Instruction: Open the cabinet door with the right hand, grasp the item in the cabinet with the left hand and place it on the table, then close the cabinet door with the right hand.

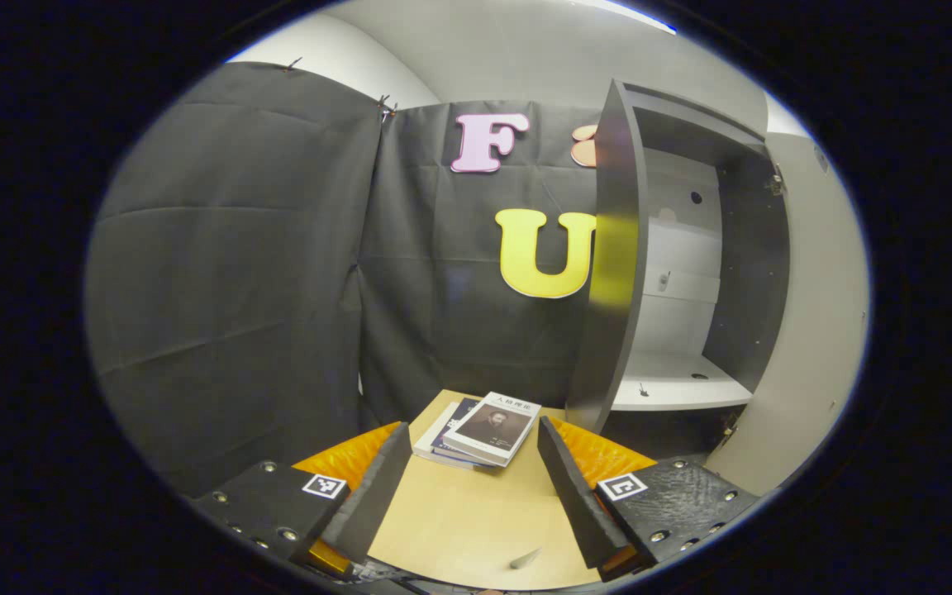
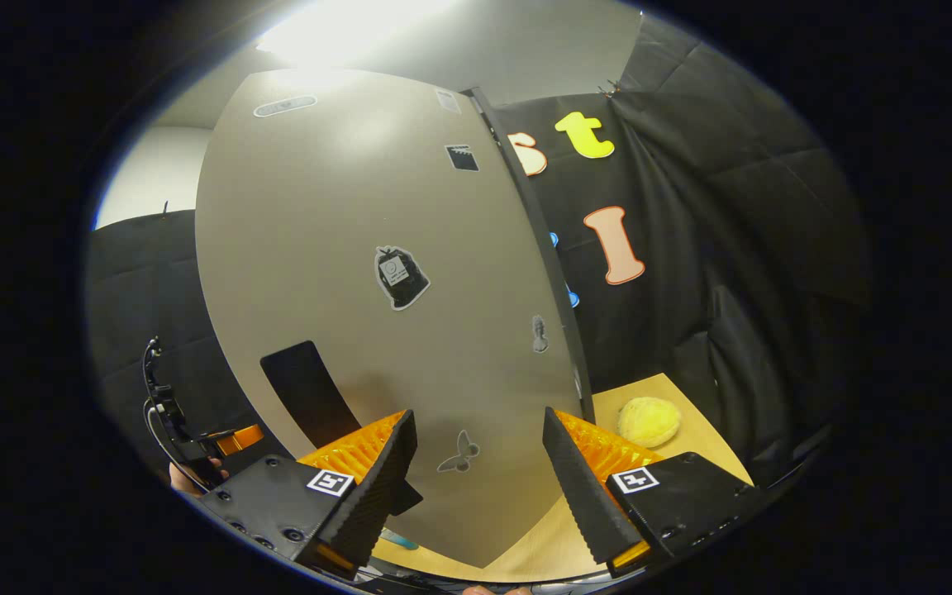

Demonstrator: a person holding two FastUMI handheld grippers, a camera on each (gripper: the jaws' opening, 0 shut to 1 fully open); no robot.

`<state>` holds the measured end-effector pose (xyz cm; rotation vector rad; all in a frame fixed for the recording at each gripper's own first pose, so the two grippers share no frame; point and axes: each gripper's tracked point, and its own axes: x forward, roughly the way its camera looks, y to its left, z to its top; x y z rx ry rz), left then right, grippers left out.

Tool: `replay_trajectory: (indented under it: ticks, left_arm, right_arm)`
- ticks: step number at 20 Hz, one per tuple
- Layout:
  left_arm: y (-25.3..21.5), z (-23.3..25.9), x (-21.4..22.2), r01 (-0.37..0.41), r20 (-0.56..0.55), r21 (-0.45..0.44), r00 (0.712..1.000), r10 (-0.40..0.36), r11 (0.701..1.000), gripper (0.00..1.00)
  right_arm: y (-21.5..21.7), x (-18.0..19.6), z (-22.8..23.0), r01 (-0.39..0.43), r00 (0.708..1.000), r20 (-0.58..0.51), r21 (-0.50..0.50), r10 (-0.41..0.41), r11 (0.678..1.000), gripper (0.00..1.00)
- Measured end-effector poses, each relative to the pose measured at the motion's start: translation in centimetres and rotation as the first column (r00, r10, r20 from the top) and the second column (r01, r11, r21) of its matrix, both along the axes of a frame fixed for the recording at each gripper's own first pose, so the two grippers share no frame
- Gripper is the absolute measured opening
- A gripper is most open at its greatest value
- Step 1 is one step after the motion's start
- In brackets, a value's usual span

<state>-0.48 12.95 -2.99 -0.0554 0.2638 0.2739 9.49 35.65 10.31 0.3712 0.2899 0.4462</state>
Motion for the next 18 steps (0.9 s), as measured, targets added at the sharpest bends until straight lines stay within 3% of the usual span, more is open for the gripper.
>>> replay_trajectory:
  ticks: [9, 10, 11, 15, 18]
  left_arm:
    - [3.7, -1.0, 0.5, -0.001, 0.008, -0.028, 1.000, 0.002, 1.000, 0.92]
    - [4.2, -1.1, 0.3, -0.005, 0.007, -0.034, 1.000, 0.005, 0.999, 0.97]
    - [4.6, -1.3, 0.3, -0.007, 0.008, -0.040, 1.000, 0.007, 0.999, 0.92]
    - [4.3, -1.7, 0.3, 0.039, 0.052, -0.090, 0.998, -0.035, 0.995, 0.94]
    - [3.3, -1.3, 0.3, 0.070, 0.072, -0.107, 0.995, -0.063, 0.992, 0.92]
  right_arm:
    - [9.7, 1.7, 1.4, -0.164, 0.985, 0.043, -0.030, 0.165, 0.986, 0.98]
    - [10.5, 2.3, 1.9, -0.173, 0.983, 0.063, -0.040, 0.175, 0.984, 0.98]
    - [11.3, 2.8, 2.3, -0.176, 0.981, 0.079, -0.045, 0.180, 0.983, 0.98]
    - [12.7, 4.2, 2.3, -0.147, 0.983, 0.098, -0.087, 0.156, 0.985, 0.98]
    - [11.1, 5.3, 1.9, -0.091, 0.991, 0.094, -0.091, 0.100, 0.992, 0.98]
